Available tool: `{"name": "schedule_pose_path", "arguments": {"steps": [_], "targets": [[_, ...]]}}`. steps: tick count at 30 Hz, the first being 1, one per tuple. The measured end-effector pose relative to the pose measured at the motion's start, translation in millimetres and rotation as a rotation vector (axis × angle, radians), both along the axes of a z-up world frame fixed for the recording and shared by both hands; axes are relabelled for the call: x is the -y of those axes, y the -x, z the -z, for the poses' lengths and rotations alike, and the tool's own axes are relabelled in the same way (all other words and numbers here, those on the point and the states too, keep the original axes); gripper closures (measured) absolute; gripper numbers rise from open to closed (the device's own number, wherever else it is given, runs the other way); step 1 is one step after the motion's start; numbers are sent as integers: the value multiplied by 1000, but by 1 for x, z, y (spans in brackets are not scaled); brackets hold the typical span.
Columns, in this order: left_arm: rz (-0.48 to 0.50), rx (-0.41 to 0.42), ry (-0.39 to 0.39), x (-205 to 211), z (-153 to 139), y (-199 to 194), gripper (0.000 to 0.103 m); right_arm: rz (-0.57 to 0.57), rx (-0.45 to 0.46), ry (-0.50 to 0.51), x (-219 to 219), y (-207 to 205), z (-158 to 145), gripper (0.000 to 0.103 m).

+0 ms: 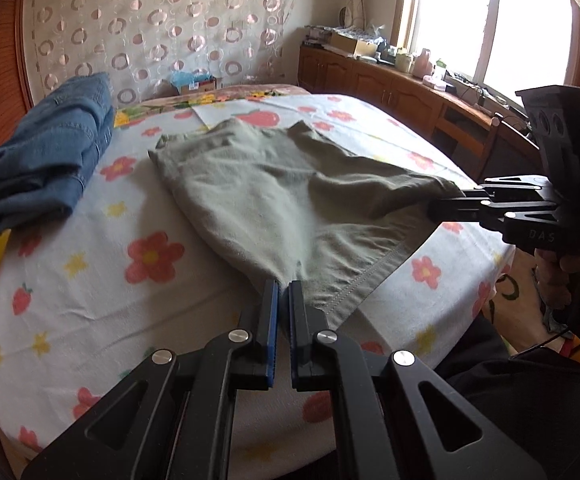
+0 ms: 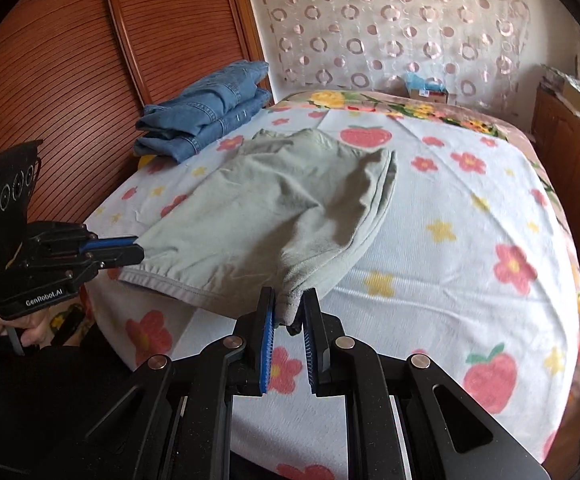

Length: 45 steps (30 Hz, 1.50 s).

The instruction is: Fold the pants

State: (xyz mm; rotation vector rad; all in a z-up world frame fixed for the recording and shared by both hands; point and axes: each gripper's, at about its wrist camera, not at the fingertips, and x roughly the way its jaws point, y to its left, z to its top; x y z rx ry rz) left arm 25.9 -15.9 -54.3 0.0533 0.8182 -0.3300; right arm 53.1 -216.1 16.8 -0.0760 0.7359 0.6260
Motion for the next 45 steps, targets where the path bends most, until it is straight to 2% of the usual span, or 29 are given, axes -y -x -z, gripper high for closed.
{"name": "schedule_pose_path", "arguments": {"steps": [5, 11, 14, 16, 21, 31, 42, 44, 45], "targets": [[1, -19, -30, 4, 9, 0, 97, 11, -34, 19, -3, -5, 20, 89], [-8, -33, -27, 4, 13, -3, 96, 20, -34, 18, -1, -3, 24, 89], [-18, -28, -33, 2, 13, -3, 80, 31, -36, 8, 2, -1, 26, 89], [-30, -24, -33, 0, 13, -4, 58, 39, -42, -1, 5, 0, 28, 89], [-56, -43, -26, -5, 18, -9, 49, 48, -48, -3, 9, 2, 31, 85], [-44, -74, -17, -1, 29, -7, 49, 70, -29, 13, 11, 8, 33, 80], [-49, -65, 9, -3, 31, -4, 49, 72, -18, 11, 14, 7, 32, 75], [-40, -59, 13, -3, 31, -2, 54, 68, -11, 9, 14, 7, 32, 75], [-29, -59, 21, -3, 30, -3, 60, 68, -10, 10, 13, 8, 32, 75]]}}
